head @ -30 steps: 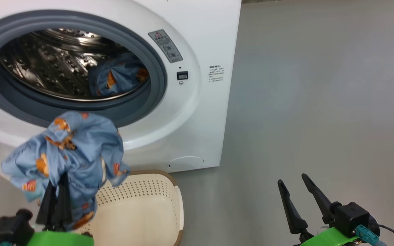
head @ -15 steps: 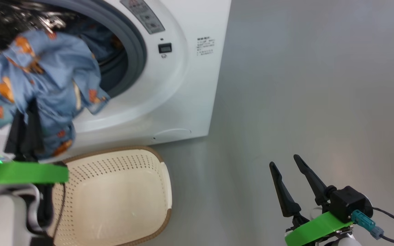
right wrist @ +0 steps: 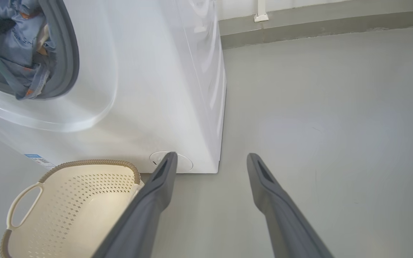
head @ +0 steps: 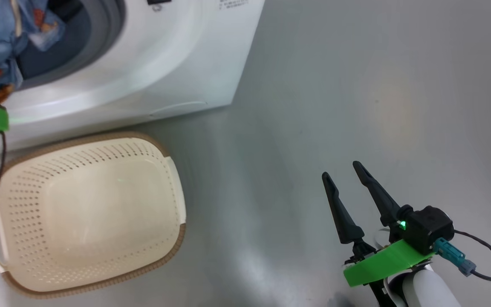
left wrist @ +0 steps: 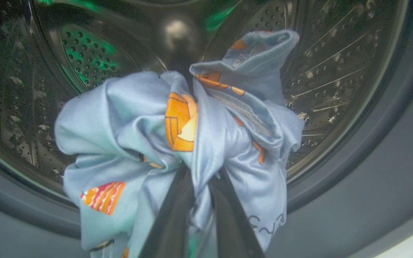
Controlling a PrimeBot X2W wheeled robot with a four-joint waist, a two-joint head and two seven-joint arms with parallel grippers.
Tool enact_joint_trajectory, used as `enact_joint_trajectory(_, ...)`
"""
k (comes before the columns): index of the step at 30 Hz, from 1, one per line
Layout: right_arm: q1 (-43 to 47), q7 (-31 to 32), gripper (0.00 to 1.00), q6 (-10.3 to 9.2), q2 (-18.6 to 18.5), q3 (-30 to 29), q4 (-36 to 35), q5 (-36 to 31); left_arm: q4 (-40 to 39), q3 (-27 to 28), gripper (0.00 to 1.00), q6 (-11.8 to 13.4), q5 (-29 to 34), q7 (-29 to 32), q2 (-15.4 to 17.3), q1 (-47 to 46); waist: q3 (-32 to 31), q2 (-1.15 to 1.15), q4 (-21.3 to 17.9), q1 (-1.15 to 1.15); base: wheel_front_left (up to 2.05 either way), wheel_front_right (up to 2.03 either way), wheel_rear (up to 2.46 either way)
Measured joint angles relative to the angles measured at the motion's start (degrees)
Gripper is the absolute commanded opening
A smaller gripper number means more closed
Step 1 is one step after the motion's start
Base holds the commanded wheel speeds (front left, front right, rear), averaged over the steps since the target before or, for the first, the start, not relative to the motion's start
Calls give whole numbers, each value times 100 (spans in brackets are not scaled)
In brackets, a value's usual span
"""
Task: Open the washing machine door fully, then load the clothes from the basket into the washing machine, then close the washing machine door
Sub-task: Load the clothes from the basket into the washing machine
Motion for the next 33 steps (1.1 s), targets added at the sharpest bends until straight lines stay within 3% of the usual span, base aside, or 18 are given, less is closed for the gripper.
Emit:
enact_joint_trajectory(7, -65, 0, 100, 0, 0, 70, 14, 75, 856, -590, 0, 0, -332, 535, 419, -1065, 370, 0, -141, 0, 0, 0, 0)
enact_joint_trajectory(13, -102, 0, 100, 0, 0, 167, 20, 165, 1235, -967, 0, 0, -523, 1036, 506, -1936, 636, 0, -202, 0, 0, 0, 0)
enact_joint_trajectory(19, -264, 0, 100, 0, 1, 335, 25, 220, 1423, -1209, 0, 0, -570, 1169, 526, -2517, 913, 0, -254, 0, 0, 0, 0)
enact_joint_trajectory(23, -292, 0, 100, 0, 0, 398, 23, 259, 1461, -1351, 0, 0, -605, 1059, 532, -2805, 1092, 0, -303, 0, 0, 0, 0)
enact_joint_trajectory(28, -296, 0, 100, 0, 1, 522, 21, 380, 1367, -1464, 0, 0, -494, 246, 643, -3125, 1257, 0, -396, 0, 0, 0, 0)
enact_joint_trajectory(33, -298, 0, 100, 0, 1, 567, 4, 419, 1226, -1512, 0, 0, -408, 15, 799, -3346, 1353, 0, -496, 0, 0, 0, 0)
